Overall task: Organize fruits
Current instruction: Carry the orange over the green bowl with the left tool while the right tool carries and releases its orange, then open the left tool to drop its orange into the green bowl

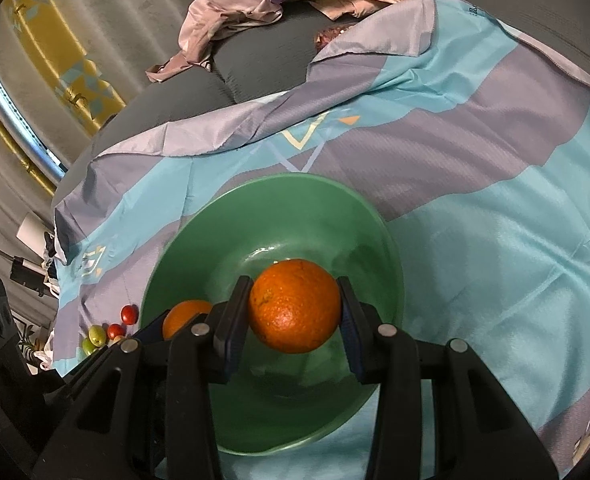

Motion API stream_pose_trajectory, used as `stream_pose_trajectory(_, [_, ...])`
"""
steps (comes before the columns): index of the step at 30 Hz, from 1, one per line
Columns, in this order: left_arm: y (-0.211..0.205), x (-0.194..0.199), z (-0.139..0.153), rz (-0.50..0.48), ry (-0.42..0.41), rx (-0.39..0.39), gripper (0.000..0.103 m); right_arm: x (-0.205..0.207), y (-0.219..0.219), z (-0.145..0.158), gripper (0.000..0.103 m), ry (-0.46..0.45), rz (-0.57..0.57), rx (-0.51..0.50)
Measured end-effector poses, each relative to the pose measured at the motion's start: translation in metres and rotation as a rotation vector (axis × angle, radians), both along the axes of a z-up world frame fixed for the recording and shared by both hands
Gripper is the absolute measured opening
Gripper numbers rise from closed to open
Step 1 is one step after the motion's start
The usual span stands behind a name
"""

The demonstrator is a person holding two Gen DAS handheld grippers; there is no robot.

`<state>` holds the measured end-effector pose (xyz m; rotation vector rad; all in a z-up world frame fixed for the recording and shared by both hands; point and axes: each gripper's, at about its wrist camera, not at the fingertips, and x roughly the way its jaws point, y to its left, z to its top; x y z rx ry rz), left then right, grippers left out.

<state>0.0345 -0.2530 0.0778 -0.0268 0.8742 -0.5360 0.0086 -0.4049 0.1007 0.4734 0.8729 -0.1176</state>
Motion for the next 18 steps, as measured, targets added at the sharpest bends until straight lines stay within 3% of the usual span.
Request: stream_pose_trajectory(18, [-0.0066, 0.0039, -0.0061, -0.017, 0.024, 0.003, 0.041, 0.0014, 0.0003, -0.0010, 0.042, 0.006, 0.000, -0.004])
